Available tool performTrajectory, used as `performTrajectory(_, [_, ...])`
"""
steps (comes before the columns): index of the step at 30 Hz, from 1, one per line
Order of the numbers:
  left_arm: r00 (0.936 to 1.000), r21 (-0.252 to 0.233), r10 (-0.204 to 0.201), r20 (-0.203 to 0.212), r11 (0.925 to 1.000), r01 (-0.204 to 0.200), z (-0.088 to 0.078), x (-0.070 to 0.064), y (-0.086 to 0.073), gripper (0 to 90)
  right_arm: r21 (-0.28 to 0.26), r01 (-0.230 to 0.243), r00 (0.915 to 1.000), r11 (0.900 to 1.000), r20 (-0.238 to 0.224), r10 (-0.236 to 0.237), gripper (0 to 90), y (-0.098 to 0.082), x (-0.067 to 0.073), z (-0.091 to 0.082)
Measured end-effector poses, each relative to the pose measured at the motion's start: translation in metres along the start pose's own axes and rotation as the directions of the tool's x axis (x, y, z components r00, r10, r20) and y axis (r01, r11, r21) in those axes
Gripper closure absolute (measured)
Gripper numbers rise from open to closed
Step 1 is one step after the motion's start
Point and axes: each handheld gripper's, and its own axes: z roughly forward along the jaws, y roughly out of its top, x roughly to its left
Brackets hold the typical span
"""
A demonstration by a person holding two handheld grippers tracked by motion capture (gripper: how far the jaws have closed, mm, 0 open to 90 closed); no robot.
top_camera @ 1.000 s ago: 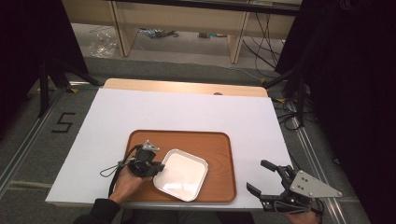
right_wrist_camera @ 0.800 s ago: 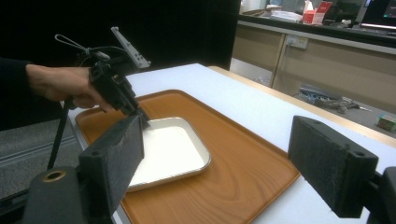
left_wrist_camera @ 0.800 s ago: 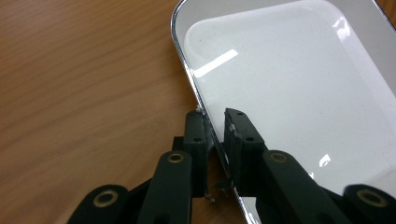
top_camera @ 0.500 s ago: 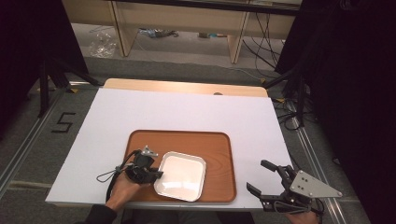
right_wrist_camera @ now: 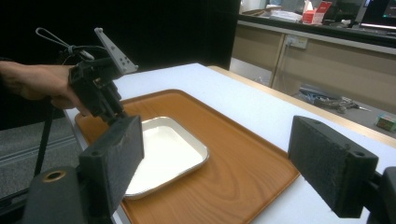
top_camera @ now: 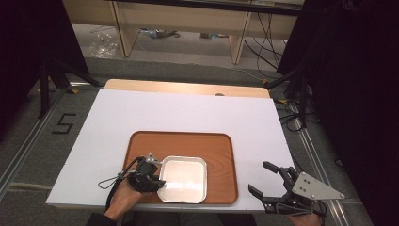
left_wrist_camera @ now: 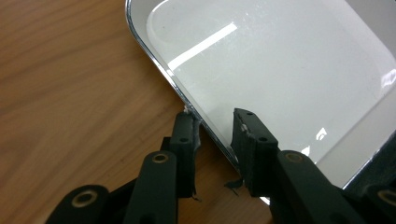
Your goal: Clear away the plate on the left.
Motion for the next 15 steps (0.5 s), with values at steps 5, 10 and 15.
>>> performTrajectory(5, [1.0000,0.005,0.008,0.003,1.0000,-0.008,0.0004,-0.0034,0.0000,68.8,0.001,0.004,1.0000,1.000,0.000,-0.004,19.3,0.0000,-0.0001,0.0002])
performTrajectory(10, [1.0000,0.001,0.004,0.008,1.0000,-0.004,0.0007,-0.0061,-0.0007,67.8,0.002,0.001,1.0000,1.000,0.000,-0.001,19.3,-0.0001,0.0002,0.0000])
performTrajectory(15, [0.9998,0.004,0.009,0.015,1.0000,-0.009,0.0007,-0.0076,-0.0011,67.0,0.002,0.004,1.0000,1.000,0.000,-0.004,19.2,-0.0001,0.0000,0.0003])
